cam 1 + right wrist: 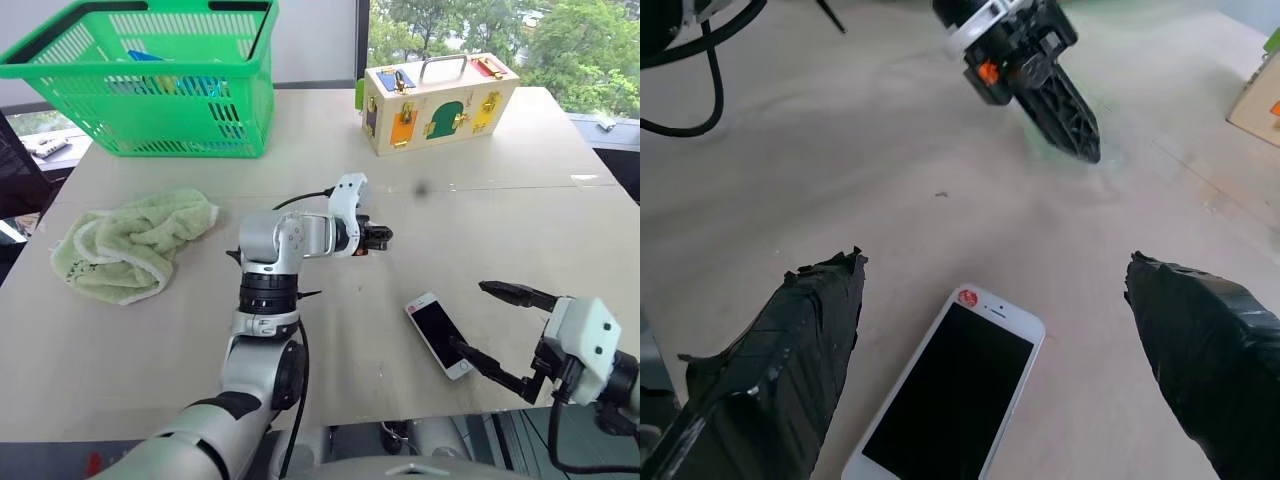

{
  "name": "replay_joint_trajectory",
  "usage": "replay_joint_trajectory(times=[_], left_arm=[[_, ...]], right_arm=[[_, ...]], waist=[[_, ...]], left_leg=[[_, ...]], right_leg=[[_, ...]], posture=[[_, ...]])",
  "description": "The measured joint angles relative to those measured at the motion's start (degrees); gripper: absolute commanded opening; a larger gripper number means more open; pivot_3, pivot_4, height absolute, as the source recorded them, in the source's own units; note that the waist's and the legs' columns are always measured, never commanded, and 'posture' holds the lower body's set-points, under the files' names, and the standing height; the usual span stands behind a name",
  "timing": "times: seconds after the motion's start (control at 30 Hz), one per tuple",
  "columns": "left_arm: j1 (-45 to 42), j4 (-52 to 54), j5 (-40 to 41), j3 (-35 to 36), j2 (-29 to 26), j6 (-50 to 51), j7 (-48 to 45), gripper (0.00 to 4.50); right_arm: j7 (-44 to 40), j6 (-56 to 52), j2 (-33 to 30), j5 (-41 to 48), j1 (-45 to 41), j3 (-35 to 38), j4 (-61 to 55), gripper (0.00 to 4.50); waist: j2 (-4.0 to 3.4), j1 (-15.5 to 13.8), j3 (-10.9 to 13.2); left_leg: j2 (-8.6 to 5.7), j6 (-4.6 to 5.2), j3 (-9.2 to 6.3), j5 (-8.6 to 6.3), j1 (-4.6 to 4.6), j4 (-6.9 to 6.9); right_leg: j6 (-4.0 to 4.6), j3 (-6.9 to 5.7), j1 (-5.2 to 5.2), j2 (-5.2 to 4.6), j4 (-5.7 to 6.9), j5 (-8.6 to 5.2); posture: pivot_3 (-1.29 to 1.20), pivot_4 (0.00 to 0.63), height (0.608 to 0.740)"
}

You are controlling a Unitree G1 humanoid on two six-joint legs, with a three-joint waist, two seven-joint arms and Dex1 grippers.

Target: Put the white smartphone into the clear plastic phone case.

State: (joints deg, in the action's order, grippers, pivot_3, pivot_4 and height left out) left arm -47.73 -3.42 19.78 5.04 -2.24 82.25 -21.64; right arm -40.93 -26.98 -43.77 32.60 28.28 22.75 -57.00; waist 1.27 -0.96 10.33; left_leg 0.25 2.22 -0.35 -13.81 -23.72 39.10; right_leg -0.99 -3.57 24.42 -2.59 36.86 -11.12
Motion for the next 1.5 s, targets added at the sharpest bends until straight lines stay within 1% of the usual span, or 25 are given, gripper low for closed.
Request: replay_joint_trajectory(times=[0.03, 0.1, 0.17, 0.2, 0.23, 0.3, 0.37, 0.4, 0.43, 0.47, 0.53, 0.6, 0.67, 0.7, 0.8, 0.83, 0.97, 1.1, 1.2, 1.23, 1.27, 1.3, 1.33, 1.37, 1.5], left_arm=[[0.6, 0.0, 1.6, -2.3, -2.7, -1.5, -3.7, 2.18], [0.8, -0.1, 4.0, -3.6, -6.2, -3.4, -9.2, 3.02], [0.6, -0.7, 4.9, -6.4, -11.8, -8.7, -15.9, 3.02], [0.2, -2.0, 3.6, -10.1, -17.7, -16.1, -22.0, 3.02], [0.1, -2.3, 3.1, -10.7, -18.8, -18.1, -23.5, 3.02], [-1.4, -6.4, 1.5, -14.2, -23.5, -28.4, -33.0, 3.02], [-5.2, -14.0, -1.7, -18.9, -28.3, -45.4, -48.2, 3.02], [-7.5, -17.9, -3.0, -20.0, -29.2, -51.3, -53.5, 3.02], [-9.8, -21.9, -4.2, -21.1, -29.5, -56.5, -57.6, 3.02], [-12.7, -28.9, -6.7, -22.6, -29.4, -64.4, -62.0, 3.02], [-15.5, -38.8, -11.0, -24.8, -28.6, -75.9, -65.8, 3.02], [-17.5, -50.1, -15.4, -26.6, -26.1, -85.9, -67.4, 3.02], [-19.2, -58.9, -19.1, -27.7, -23.2, -92.0, -67.4, 3.02], [-19.8, -61.8, -20.6, -28.1, -22.2, -94.5, -67.1, 3.02], [-21.3, -67.3, -23.9, -28.2, -20.1, -98.6, -65.4, 3.02], [-22.2, -68.9, -25.6, -28.2, -18.9, -100.0, -63.6, 3.02], [-23.5, -71.6, -30.5, -28.3, -16.0, -101.5, -56.7, 3.02], [-24.2, -72.3, -32.6, -28.0, -15.1, -101.3, -54.8, 3.02], [-24.2, -72.6, -33.7, -27.5, -15.0, -101.2, -55.2, 2.24], [-24.2, -72.6, -33.8, -27.5, -14.9, -101.1, -56.1, 1.9], [-24.2, -72.6, -33.8, -27.3, -14.9, -100.9, -56.7, 1.41], [-24.2, -72.6, -34.0, -26.9, -14.9, -100.4, -56.9, 1.06], [-24.2, -72.6, -34.1, -26.2, -15.0, -99.7, -57.2, 0.48], [-24.2, -72.6, -34.0, -25.6, -15.0, -98.9, -57.7, 0.03], [-24.0, -72.6, -33.3, -23.4, -14.9, -95.8, -58.6, 0.03]], right_arm=[[0.1, 0.0, 0.0, 0.0, 0.2, 0.1, -0.1, 4.5], [0.2, -0.1, 0.2, -0.2, 0.6, 0.1, -0.5, 4.5], [0.4, -0.1, 0.4, -0.3, 0.7, 0.1, -0.6, 4.5], [0.5, -0.2, 0.6, -0.3, 0.8, 0.2, -0.6, 4.5], [0.6, -0.2, 0.6, -0.3, 1.0, 0.2, -0.6, 4.5], [0.7, -0.2, 0.8, -0.4, 1.1, 0.2, -0.6, 4.5], [0.8, -0.2, 0.9, -0.2, 0.8, 0.2, -0.6, 4.5], [0.8, -0.2, 1.0, 0.0, 0.7, 0.2, -0.6, 4.5], [0.8, -0.2, 1.0, 0.2, 0.7, 0.2, -0.6, 4.5], [0.7, -0.1, 1.1, 0.1, 0.5, 0.1, -0.6, 4.5], [1.0, 0.0, 1.2, -0.4, 0.2, 0.1, -0.6, 4.5], [2.0, 0.1, 1.9, -0.4, 0.8, 0.0, -0.6, 4.5], [3.5, 0.9, 2.2, -0.3, 2.2, 0.0, -0.7, 4.5], [4.3, 1.4, 2.2, -0.3, 2.9, 0.0, -0.8, 4.5], [6.9, 3.6, 2.1, 0.0, 4.2, -0.4, -0.8, 4.5], [8.4, 5.0, 2.0, 0.1, 5.1, -0.6, -0.8, 4.5], [12.8, 9.4, 0.5, 0.3, 6.6, -1.9, -1.0, 4.5], [15.6, 12.4, -1.5, 0.5, 9.3, -2.4, -1.0, 4.5], [17.7, 14.8, -2.9, 0.4, 12.1, -2.6, -1.0, 4.5], [18.2, 15.3, -3.2, 0.4, 12.8, -2.7, -1.0, 4.5], [18.7, 15.9, -3.5, 0.4, 13.2, -2.8, -1.0, 4.5], [19.1, 16.3, -4.0, 0.4, 13.5, -2.8, -1.0, 4.5], [19.5, 16.7, -4.6, 0.5, 13.9, -2.8, -1.0, 4.5], [19.7, 16.9, -5.0, 0.5, 14.1, -2.8, -1.0, 4.5], [20.1, 16.6, -5.4, 0.6, 13.0, -2.8, -1.0, 4.5]], waist=[[-0.01, 0.0, 0.0], [-0.01, 0.0, 0.0], [-0.03, 0.1, 0.0], [-0.05, 0.1, 0.0], [-0.06, 0.1, 0.0], [-0.05, -0.3, 0.0], [-0.05, -0.8, 0.0], [-0.05, -1.2, 0.0], [-0.05, -1.5, 0.0], [-0.06, -1.6, 0.0], [-0.07, -1.6, 0.0], [-0.04, -1.5, 0.0], [-0.01, -1.5, 0.0], [0.02, -1.5, 0.0], [0.05, -1.3, 0.0], [0.07, -1.3, 0.0], [0.08, -1.3, 0.0], [0.07, -1.4, 0.0], [0.09, -1.4, 0.0], [0.09, -1.4, 0.0], [0.09, -1.4, 0.0], [0.1, -1.3, 0.0], [0.11, -1.3, 0.0], [0.11, -1.2, 0.0], [0.11, -1.1, 0.0]], left_leg=[[0.0, 0.0, 0.04, 0.0, 0.01, 0.0], [0.0, 0.0, 0.06, 0.0, -0.03, 0.01], [0.0, 0.0, 0.13, 0.0, 0.01, 0.01], [0.0, -0.01, 0.15, 0.0, 0.02, 0.0], [0.01, -0.01, 0.15, 0.0, 0.01, 0.0], [0.0, 0.0, 0.15, 0.0, -0.05, 0.01], [-0.02, 0.0, 0.24, 0.0, -0.11, 0.02], [-0.02, 0.01, 0.27, -0.01, -0.11, 0.02], [-0.03, 0.03, 0.26, -0.02, -0.12, 0.03], [-0.06, 0.08, 0.28, -0.05, -0.13, 0.03], [-0.06, 0.16, 0.38, -0.1, -0.13, 0.02], [-0.06, 0.24, 0.43, -0.14, -0.19, 0.03], [-0.07, 0.3, 0.44, -0.18, -0.28, 0.07], [-0.07, 0.35, 0.48, -0.2, -0.33, 0.09], [-0.07, 0.41, 0.59, -0.24, -0.34, 0.11], [-0.07, 0.42, 0.61, -0.24, -0.34, 0.13], [-0.06, 0.44, 0.77, -0.26, -0.21, 0.14], [-0.04, 0.45, 0.82, -0.26, -0.09, 0.16], [0.0, 0.45, 0.9, -0.25, -0.06, 0.21], [0.02, 0.45, 0.94, -0.25, -0.05, 0.23], [0.03, 0.46, 0.96, -0.25, -0.05, 0.24], [0.05, 0.46, 0.98, -0.25, -0.04, 0.26], [0.06, 0.46, 1.01, -0.25, -0.04, 0.27], [0.07, 0.47, 1.03, -0.25, -0.04, 0.27], [0.08, 0.5, 1.11, -0.28, -0.08, 0.25]], right_leg=[[0.16, 0.03, 0.0, 0.0, 0.0, -0.1], [0.21, 0.05, 0.05, -0.03, 0.0, -0.12], [0.24, 0.11, 0.06, -0.05, 0.0, -0.1], [0.28, 0.13, 0.07, -0.04, 0.0, -0.09], [0.29, 0.14, 0.07, -0.06, 0.0, -0.08], [0.29, 0.11, 0.12, -0.09, 0.0, -0.09], [0.31, 0.15, 0.19, -0.14, -0.01, -0.07], [0.31, 0.17, 0.19, -0.15, -0.04, -0.07], [0.31, 0.15, 0.18, -0.15, -0.05, -0.08], [0.31, 0.14, 0.18, -0.15, -0.09, -0.08], [0.3, 0.18, 0.18, -0.17, -0.1, -0.08], [0.27, 0.21, 0.2, -0.14, -0.13, -0.08], [0.24, 0.19, 0.24, -0.13, -0.14, -0.09], [0.22, 0.18, 0.29, -0.12, -0.14, -0.08], [-0.03, 0.18, 0.33, -0.13, -0.13, 0.04], [-0.08, 0.18, 0.33, -0.12, -0.14, 0.05], [-0.23, 0.31, 0.31, -0.13, -0.12, 0.12], [-0.13, 0.3, 0.2, -0.17, -0.1, 0.07], [-0.09, 0.29, 0.16, -0.21, -0.1, 0.05], [-0.09, 0.3, 0.16, -0.21, -0.1, 0.05], [-0.09, 0.3, 0.16, -0.21, -0.1, 0.05], [-0.1, 0.3, 0.16, -0.22, -0.1, 0.06], [-0.1, 0.3, 0.16, -0.22, -0.1, 0.06], [-0.1, 0.31, 0.17, -0.21, -0.1, 0.06], [-0.13, 0.33, 0.22, -0.17, -0.1, 0.08]], posture=[[0.0, 0.15, 0.74], [0.0, 0.15, 0.74], [0.0, 0.15, 0.74], [0.0, 0.15, 0.74], [0.0, 0.15, 0.74], [0.0, 0.15, 0.74], [0.0, 0.15, 0.74], [0.0, 0.15, 0.74], [0.0, 0.15, 0.74], [0.0, 0.15, 0.74], [0.0, 0.15, 0.74], [0.0, 0.15, 0.74], [0.0, 0.15, 0.74], [0.0, 0.15, 0.74], [0.0, 0.15, 0.74], [0.0, 0.15, 0.74], [0.0, 0.15, 0.74], [0.0, 0.15, 0.74], [0.0, 0.15, 0.74], [0.0, 0.15, 0.74], [0.0, 0.15, 0.74], [0.0, 0.15, 0.74], [0.0, 0.15, 0.74], [0.0, 0.15, 0.74], [0.0, 0.15, 0.74]])
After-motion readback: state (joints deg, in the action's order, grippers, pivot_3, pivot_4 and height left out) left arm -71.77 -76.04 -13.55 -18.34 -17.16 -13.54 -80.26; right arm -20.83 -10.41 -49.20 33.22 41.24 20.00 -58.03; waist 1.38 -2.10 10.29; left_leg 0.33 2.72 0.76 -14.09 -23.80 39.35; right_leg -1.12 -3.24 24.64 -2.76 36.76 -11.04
